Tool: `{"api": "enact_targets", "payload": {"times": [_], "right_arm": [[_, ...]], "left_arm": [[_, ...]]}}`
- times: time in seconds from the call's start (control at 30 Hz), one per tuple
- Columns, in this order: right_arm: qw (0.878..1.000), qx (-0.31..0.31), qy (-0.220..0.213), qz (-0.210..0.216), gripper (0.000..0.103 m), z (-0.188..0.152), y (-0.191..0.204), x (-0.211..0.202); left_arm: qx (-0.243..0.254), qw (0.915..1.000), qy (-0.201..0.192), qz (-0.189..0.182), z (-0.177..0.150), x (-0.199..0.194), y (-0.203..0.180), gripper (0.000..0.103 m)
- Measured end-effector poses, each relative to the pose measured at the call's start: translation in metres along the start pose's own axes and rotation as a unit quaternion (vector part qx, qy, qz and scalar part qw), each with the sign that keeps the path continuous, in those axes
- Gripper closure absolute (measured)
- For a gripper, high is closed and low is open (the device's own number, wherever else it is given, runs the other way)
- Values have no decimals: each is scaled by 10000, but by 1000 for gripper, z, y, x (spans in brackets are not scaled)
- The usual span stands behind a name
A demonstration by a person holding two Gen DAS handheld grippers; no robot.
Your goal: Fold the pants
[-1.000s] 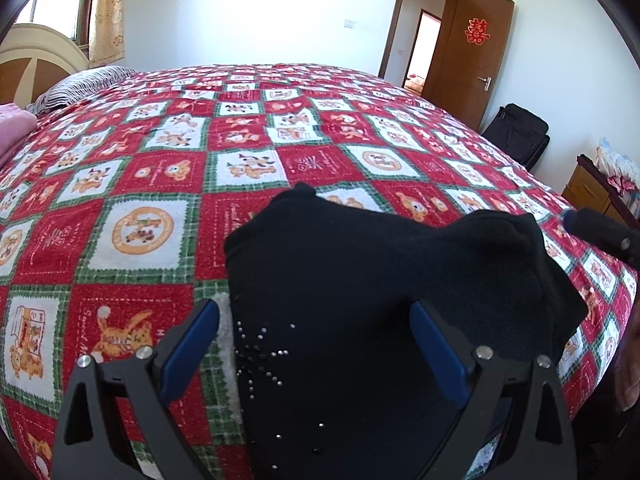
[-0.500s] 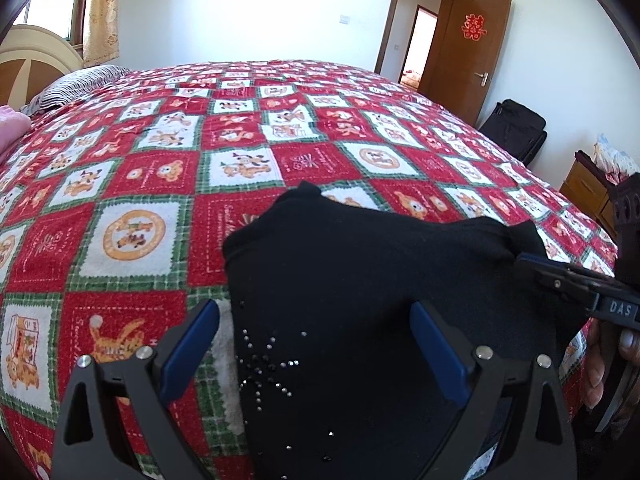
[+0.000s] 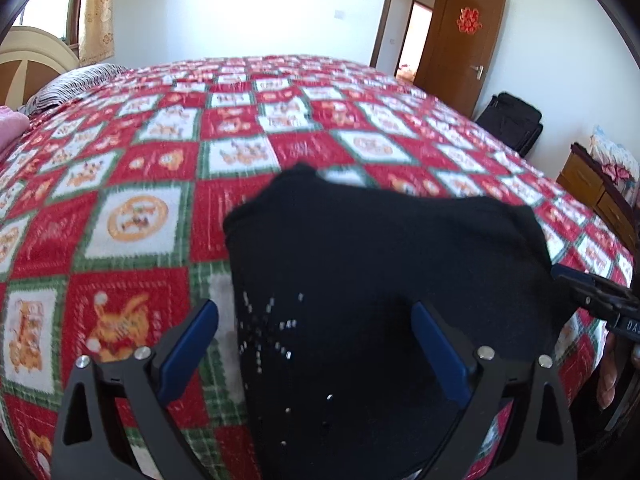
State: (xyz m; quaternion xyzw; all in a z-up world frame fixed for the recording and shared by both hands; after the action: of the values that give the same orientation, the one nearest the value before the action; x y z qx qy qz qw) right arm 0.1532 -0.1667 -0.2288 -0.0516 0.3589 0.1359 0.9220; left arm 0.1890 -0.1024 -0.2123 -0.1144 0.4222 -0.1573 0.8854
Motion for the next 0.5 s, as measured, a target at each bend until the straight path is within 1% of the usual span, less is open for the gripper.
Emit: {"api": "enact_targets", "payload": {"times": [0.07, 0.23, 0.3, 0.37, 0.43, 0.47, 0.5], "right_arm": [[9997, -195, -77, -107, 46, -1, 1, 3], [9997, -209, -90, -118, 46, -2, -3, 2], [9998, -105, -142, -66, 46, 2, -4, -4], [9994, 22, -315, -109, 45, 9, -7, -14], [9980, 69, -538, -317, 37, 19, -13, -26], [9973, 112, -616, -386, 26, 23, -18, -29], [9972, 154, -614, -394, 22, 25, -21, -29]], "left_arm": [[-49, 10000, -67, -22, -1, 2, 1, 0], [-49, 10000, -27, -17, 2, -2, 0, 0], [-34, 9999, -112, -65, 5, -11, -1, 0], [3, 9997, -212, -107, 9, -17, -3, 0], [-8, 9996, -219, -157, 12, -15, -3, 0], [-18, 9997, -173, -162, 13, -12, -3, 0], [-37, 9998, -110, -168, 13, -7, -1, 0]]}}
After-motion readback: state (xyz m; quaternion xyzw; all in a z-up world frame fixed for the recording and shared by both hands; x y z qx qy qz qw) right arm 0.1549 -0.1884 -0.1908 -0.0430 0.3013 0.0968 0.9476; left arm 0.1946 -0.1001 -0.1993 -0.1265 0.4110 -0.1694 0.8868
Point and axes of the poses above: each gripper's, at about its wrist camera, not at the fingertips, and x roughly the way its jaws point, y to its left, z to its top, the point moved 8 cm from there along x, roughly the way its jaws point, and after that the axes turned 15 degrees about -x, right-handed, at the moved point
